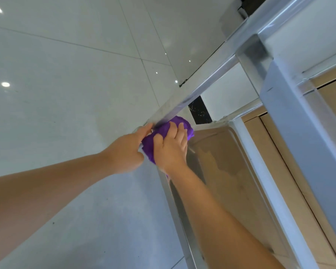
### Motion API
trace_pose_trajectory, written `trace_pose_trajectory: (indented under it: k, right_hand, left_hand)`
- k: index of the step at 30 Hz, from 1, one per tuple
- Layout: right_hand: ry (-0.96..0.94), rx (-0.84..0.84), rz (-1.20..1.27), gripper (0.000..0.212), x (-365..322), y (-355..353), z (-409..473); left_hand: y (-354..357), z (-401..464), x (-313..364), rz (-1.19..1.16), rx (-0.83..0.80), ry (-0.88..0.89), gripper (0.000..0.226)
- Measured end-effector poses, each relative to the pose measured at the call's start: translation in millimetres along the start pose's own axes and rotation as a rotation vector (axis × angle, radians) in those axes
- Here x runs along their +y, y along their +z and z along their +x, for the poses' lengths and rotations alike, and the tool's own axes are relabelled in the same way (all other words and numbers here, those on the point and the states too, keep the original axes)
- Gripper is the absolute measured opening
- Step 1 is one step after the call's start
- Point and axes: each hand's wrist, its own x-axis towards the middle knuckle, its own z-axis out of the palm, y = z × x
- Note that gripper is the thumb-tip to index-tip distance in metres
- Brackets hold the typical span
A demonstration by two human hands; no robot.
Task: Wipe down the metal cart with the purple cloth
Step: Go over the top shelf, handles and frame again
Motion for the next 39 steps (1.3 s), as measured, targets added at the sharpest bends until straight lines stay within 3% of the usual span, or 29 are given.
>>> trace_pose_trajectory:
  k: [4, 8, 11, 13, 16, 19, 24, 28, 33, 39]
  right_hand:
    - [0.078, 0.045, -0.060, 0.071, -17.8, -0.6, -13.4]
    - [0.135, 0.055, -0.134, 0.101, -17.7, -10.2, 0.1]
    - [0.158, 0.077, -0.062, 0.084, -19.8, 2.5, 5.2]
    - [0.134, 0.120, -0.062, 0.070, -18.6, 7.8, 7.0]
    - [0.103, 0.158, -0.070, 0.065, -12.5, 12.4, 7.8]
    - [0.082, 0.162, -0.040, 0.069, -9.5, 14.1, 5.0]
    - [0.041, 0.121, 0.005, 0.090, 0.7, 11.7, -8.0]
    - [0.071, 0.103, -0.031, 0.088, 10.1, 12.7, -25.0]
    - [0.142, 0.073, -0.061, 0.086, 21.9, 11.2, -54.0]
    - [0.144, 0.048, -0.045, 0.091, 34.4, 6.7, -62.4]
  left_hand:
    - [-3.3, -0.9, 6.1, -0.045, 0.050, 0.035, 0.084]
    - [8.0, -11.2, 1.9, -0.030, 0.070, 0.145, 0.095]
    - [21.0, -14.0, -2.4, 0.113, 0.154, 0.192, 0.090]
    - [27.1, -12.1, -7.6, 0.285, 0.215, 0.324, 0.086]
    - [28.9, -4.4, -16.3, 0.363, 0.181, 0.440, 0.079]
    - [23.5, 0.2, -21.2, 0.389, 0.145, 0.451, 0.081]
    - [10.4, 7.2, -25.3, 0.563, 0.059, 0.425, 0.103]
    - [25.7, 3.6, -15.4, 0.651, 0.128, 0.370, 0.085]
    - [39.4, -8.0, -2.7, 0.764, 0.169, 0.339, 0.083]
    - [57.9, -19.5, 5.2, 0.744, 0.043, 0.348, 0.079]
